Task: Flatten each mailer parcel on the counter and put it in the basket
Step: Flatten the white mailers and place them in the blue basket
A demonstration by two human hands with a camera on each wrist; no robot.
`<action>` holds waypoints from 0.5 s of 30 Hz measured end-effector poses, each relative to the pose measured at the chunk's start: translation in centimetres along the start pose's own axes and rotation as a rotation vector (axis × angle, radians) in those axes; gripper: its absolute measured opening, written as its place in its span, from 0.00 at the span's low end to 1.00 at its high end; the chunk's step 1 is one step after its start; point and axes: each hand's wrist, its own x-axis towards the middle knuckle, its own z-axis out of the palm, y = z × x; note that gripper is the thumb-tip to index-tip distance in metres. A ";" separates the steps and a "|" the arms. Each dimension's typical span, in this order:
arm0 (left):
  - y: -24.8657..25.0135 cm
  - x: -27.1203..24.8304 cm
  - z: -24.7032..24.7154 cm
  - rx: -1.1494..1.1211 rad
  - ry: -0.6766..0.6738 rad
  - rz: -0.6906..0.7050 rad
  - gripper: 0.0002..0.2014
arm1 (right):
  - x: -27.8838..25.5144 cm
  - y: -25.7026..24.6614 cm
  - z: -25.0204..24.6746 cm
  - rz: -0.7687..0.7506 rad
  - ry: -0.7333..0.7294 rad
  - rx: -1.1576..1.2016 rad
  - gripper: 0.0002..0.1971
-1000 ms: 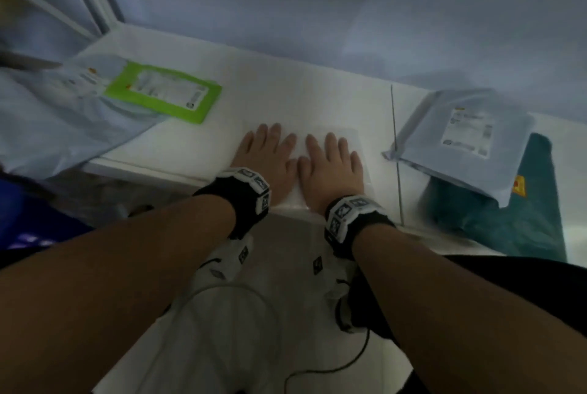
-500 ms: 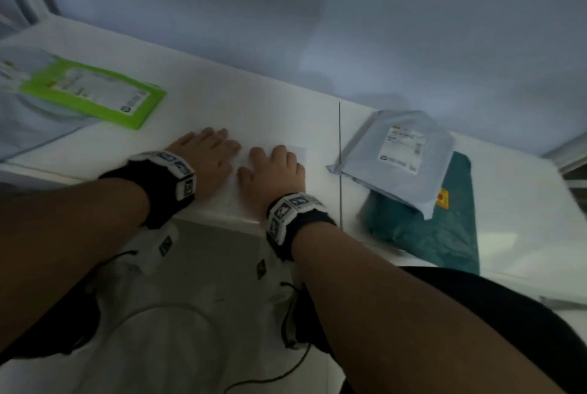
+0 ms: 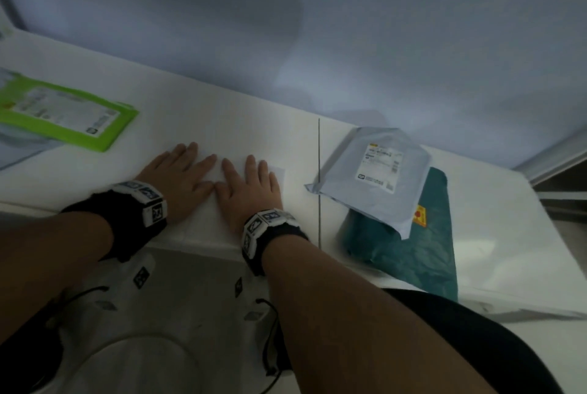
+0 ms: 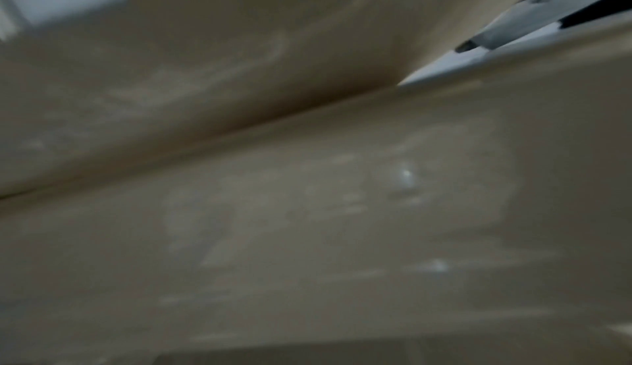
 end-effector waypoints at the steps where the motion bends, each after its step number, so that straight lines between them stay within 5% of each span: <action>1: -0.1 -0.2 -0.2 0.019 0.012 0.012 0.31 | 0.1 0.1 -0.2 0.000 -0.012 -0.006 0.30; 7: 0.2 -0.7 -0.3 0.009 0.003 -0.054 0.31 | -1.0 0.4 0.8 0.099 0.075 -0.046 0.34; 15: -0.2 -0.4 -1.1 -0.028 -0.115 -0.041 0.32 | -1.3 1.6 0.4 0.032 0.051 -0.093 0.34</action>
